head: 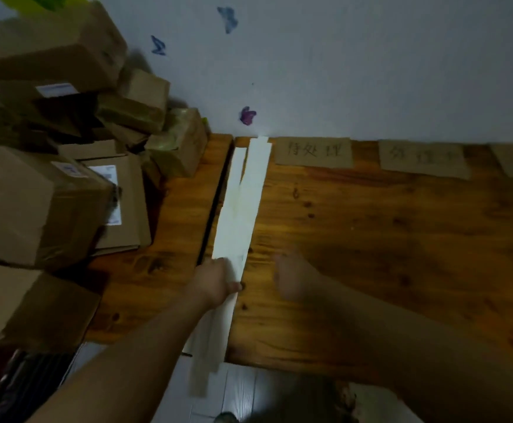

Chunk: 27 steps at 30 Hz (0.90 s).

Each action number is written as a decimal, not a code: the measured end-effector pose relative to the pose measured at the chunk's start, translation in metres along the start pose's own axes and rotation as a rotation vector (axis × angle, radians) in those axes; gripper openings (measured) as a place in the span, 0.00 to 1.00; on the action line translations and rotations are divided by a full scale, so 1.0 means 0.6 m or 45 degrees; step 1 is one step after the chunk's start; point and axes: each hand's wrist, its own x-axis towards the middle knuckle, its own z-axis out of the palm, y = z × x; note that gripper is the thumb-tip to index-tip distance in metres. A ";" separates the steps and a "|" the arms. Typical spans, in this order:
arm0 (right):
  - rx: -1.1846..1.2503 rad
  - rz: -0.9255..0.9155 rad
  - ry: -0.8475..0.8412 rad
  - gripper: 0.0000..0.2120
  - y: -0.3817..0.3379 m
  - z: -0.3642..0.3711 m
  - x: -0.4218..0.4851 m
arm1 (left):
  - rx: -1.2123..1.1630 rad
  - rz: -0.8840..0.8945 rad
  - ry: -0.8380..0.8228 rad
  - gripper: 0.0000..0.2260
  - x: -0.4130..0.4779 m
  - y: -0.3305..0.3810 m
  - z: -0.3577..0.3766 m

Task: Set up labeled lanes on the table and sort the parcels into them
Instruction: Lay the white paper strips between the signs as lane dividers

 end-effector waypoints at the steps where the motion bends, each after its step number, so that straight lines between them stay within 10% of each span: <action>1: 0.025 0.059 -0.015 0.24 -0.012 0.017 -0.005 | 0.083 0.032 0.034 0.27 0.004 -0.004 0.006; 9: 0.223 0.280 0.022 0.22 -0.073 0.078 -0.014 | -0.082 0.090 0.057 0.10 0.022 -0.025 0.020; 27: 0.686 0.341 0.018 0.26 -0.074 0.091 -0.031 | -0.488 -0.267 0.013 0.15 0.027 -0.019 0.012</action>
